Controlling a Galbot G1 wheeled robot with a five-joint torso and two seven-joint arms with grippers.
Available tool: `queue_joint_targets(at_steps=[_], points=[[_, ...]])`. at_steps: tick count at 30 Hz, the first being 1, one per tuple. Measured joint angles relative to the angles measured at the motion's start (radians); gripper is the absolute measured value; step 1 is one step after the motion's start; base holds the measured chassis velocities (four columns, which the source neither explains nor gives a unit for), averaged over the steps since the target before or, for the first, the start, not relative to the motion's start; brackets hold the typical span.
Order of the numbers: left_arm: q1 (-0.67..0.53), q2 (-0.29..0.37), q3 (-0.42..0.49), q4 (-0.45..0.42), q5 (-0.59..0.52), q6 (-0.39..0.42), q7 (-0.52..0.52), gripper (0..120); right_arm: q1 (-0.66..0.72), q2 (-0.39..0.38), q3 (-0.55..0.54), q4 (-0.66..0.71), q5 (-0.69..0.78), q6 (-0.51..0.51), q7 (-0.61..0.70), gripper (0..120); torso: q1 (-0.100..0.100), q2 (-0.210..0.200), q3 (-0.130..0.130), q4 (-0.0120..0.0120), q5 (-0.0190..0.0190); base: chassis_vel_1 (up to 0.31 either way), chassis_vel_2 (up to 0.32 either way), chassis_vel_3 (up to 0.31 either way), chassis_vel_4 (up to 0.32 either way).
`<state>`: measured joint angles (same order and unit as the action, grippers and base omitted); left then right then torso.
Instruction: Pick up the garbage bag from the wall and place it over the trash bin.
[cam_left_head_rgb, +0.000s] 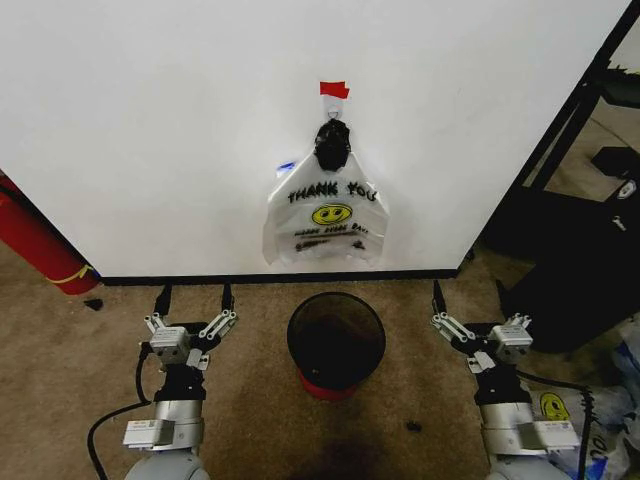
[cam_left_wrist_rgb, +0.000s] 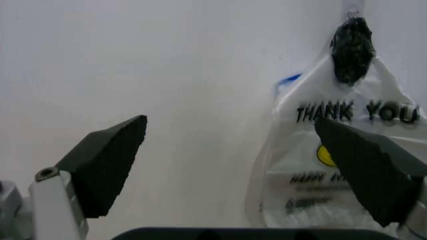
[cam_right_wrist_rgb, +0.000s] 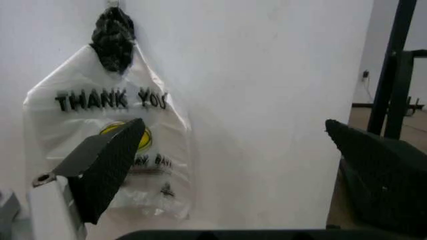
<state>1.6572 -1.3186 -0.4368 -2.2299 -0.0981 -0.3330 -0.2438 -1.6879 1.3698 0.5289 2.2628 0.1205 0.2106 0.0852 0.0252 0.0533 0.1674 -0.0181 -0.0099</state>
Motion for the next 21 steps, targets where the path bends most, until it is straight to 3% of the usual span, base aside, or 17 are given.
queue_joint_targets(at_steps=[6, 11, 13, 14, 19, 21], points=[[-0.012, 0.000, 0.007, 0.021, 0.000, -0.003, 0.003, 98, 0.056, -0.034, -0.008, -0.028, 0.073, -0.029, -0.007, 100, 0.000, 0.000, 0.000, -0.0003, 0.0000, 0.000, 0.000, 0.000, 0.000], [-0.021, 0.012, 0.010, 0.036, -0.009, -0.004, 0.003, 98, 0.195, -0.126, -0.060, -0.070, 0.449, -0.139, -0.032, 100, 0.000, 0.000, 0.000, 0.0007, 0.0001, 0.000, 0.000, 0.000, 0.000], [-0.022, 0.013, 0.011, 0.037, -0.010, -0.004, 0.003, 98, 0.202, -0.129, -0.061, -0.073, 0.463, -0.143, -0.035, 100, 0.000, 0.000, 0.000, 0.0007, 0.0001, 0.000, 0.000, 0.000, 0.000], [-0.032, 0.019, 0.017, 0.047, -0.008, -0.004, 0.006, 98, 0.260, -0.153, -0.073, -0.104, 0.563, -0.172, -0.055, 100, 0.000, 0.000, 0.000, -0.0008, -0.0002, 0.000, 0.000, 0.000, 0.000], [-0.006, 0.007, 0.014, 0.048, 0.003, -0.010, 0.010, 98, 0.548, -0.187, -0.195, -0.246, 0.816, -0.267, -0.102, 100, 0.000, 0.000, 0.000, 0.0005, -0.0001, 0.000, 0.000, 0.000, 0.000], [-0.003, 0.005, 0.012, 0.048, 0.003, -0.011, 0.010, 98, 0.594, -0.185, -0.220, -0.272, 0.854, -0.283, -0.106, 100, 0.000, 0.000, 0.000, 0.0006, 0.0000, 0.000, 0.000, 0.000, 0.000]])
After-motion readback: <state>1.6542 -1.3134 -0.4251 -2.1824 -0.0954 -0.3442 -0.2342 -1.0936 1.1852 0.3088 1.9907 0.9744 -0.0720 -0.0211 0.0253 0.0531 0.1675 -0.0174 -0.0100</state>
